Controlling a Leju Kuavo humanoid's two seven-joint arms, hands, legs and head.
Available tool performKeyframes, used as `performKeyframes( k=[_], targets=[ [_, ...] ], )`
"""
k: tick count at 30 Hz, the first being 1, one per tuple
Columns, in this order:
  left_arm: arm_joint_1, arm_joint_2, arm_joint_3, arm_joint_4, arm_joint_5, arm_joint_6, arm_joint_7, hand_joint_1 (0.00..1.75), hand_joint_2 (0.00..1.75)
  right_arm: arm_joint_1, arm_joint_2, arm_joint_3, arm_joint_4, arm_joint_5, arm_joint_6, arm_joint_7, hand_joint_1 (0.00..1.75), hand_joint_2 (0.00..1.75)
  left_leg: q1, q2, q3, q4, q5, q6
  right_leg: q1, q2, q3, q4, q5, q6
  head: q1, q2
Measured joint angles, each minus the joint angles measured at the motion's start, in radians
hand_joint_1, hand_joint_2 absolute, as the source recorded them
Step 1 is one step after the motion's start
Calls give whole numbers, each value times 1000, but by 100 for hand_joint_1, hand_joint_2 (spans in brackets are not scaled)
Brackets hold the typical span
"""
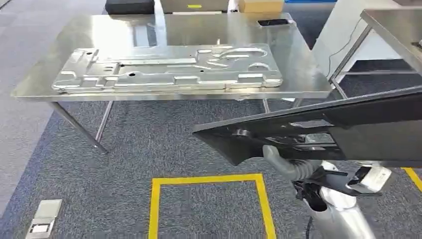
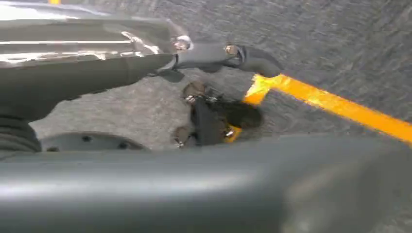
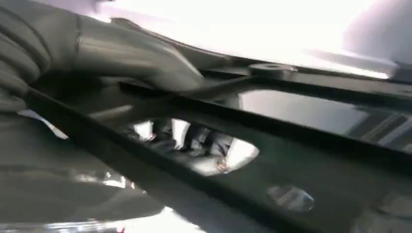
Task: Take the parts from the cabinet and place them on the table.
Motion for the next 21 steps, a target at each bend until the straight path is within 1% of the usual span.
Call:
performKeyframes(
  k=[1, 2, 3, 4, 5, 6, 7, 8, 9, 10, 11, 12, 13, 14, 15, 16, 17, 18, 19, 20, 21],
  targets=[
    [1, 0, 0, 0, 0, 0, 0, 0, 175, 1, 0, 0, 1, 1, 0, 0, 175, 175, -1, 0, 8, 0, 0, -2, 0, 0, 4, -1, -5, -7, -1, 0],
    [1, 0, 0, 0, 0, 0, -1, 0, 175, -3, 0, 0, 0, 1, 0, 0, 175, 175, -1, 0, 9, 4, -3, -4, -8, 2, 14, -4, -5, -11, 0, 0],
    [0, 0, 0, 0, 0, 0, -1, 0, 175, -4, 1, 0, 0, 1, 0, 0, 175, 175, 0, -1, 8, 16, -7, -9, -9, 0, 23, -9, -8, -15, -2, 0],
    [-4, 0, 0, 0, 0, 0, -2, 0, 175, -9, 3, 0, -1, 2, 0, 0, 175, 175, 3, 0, -17, 63, -19, -19, -10, -2, 31, -10, -14, -22, -4, 0],
    [-6, 0, 0, 0, 0, 0, -2, 0, 175, -11, 5, 0, -1, 2, 0, 0, 175, 175, 7, 0, -58, 129, -45, -25, -10, -2, 36, -10, -20, -25, -3, 0],
    [-6, 0, 0, 0, 0, 0, -2, 0, 175, -11, 5, 0, 0, 2, 0, 0, 175, 175, 9, 0, -106, 204, -73, -30, -9, -2, 41, -10, -26, -27, -3, 0],
    [-5, 0, 0, 0, 0, 0, -2, 0, 175, -11, 6, 1, 0, 4, -1, 0, 175, 175, 9, 0, -150, 267, -94, -32, -9, -2, 46, -10, -33, -27, -3, 0],
    [-1, 0, 0, 0, 0, 1, -2, 0, 175, -10, 8, 2, 1, 5, -2, 0, 175, 175, 9, 0, -182, 300, -91, -32, -8, 0, 55, -10, -39, -27, -3, 0],
    [2, 0, 0, 0, 0, 1, -2, 0, 175, -10, 11, 2, 2, 8, -2, 0, 175, 175, 8, 0, -189, 286, -63, -31, -8, 1, 67, -10, -47, -27, -3, 0],
    [3, 0, 0, 0, 0, 2, -2, 0, 175, -10, 14, 2, 3, 10, -3, 0, 175, 175, 7, 0, -178, 236, -17, -27, -6, 2, 80, -10, -56, -27, -3, 0],
    [2, 1, 0, 0, -2, 2, -2, 0, 175, -10, 16, 4, 3, 11, -5, 0, 175, 175, 3, 0, -154, 152, 48, -17, -5, 2, 97, -10, -66, -26, -3, 0],
    [2, 1, 0, 0, -2, 2, -2, 0, 175, -13, 19, 6, 3, 13, -5, 0, 175, 175, -3, 0, -135, 75, 108, -6, -3, 1, 109, -11, -76, -25, -3, 0],
    [2, 4, 0, 0, -3, 2, -2, 0, 175, -14, 20, 6, 5, 16, -7, 0, 175, 175, -8, 1, -137, 84, 96, 6, -7, -1, 113, -18, -81, -22, -2, 0],
    [2, 3, 0, 0, -3, 2, -2, 0, 175, -15, 21, 8, 6, 17, -8, 1, 175, 175, -17, -1, -140, 78, 74, 16, -13, 2, 113, -20, -81, -17, -3, 0],
    [4, 3, 0, 0, -3, 2, -2, 0, 175, -14, 22, 9, 5, 18, -8, 2, 175, 175, -24, -1, -122, 42, 81, 29, -12, 2, 111, -20, -87, -8, -4, 0],
    [5, 5, 0, 0, -3, 3, -2, 0, 175, -9, 24, 11, 5, 18, -10, 1, 175, 175, -23, 1, -117, 33, 69, 30, -9, 0, 114, -11, -79, 0, -3, 0],
    [4, 6, 0, 0, -3, 5, -3, 0, 175, -7, 23, 11, 4, 18, -11, 1, 175, 175, -19, 0, -100, 19, 68, 34, -7, 0, 124, -13, -72, 8, -3, 0],
    [4, 6, 0, 0, -3, 8, -3, 0, 175, -8, 23, 11, 3, 18, -11, 1, 175, 175, -10, -1, -79, 2, 69, 34, -9, 0, 128, -4, -82, 10, -2, 0],
    [3, 6, 0, 0, -3, 8, -4, 0, 175, -11, 23, 12, 3, 18, -11, 0, 175, 175, -8, -2, -64, -5, 68, 37, -8, 2, 122, 22, -90, 12, -3, 0],
    [2, 6, 0, 0, -3, 8, -3, 0, 175, -16, 23, 13, 3, 18, -11, 0, 175, 175, -7, -2, -58, -6, 63, 41, -8, 2, 88, 75, -113, 14, -2, 0],
    [2, 6, 0, 0, -3, 8, -3, 0, 175, -15, 23, 14, 3, 18, -11, 0, 175, 175, -6, -2, -54, -6, 57, 40, -9, 2, 45, 138, -141, 18, -2, 0]
  ],
)
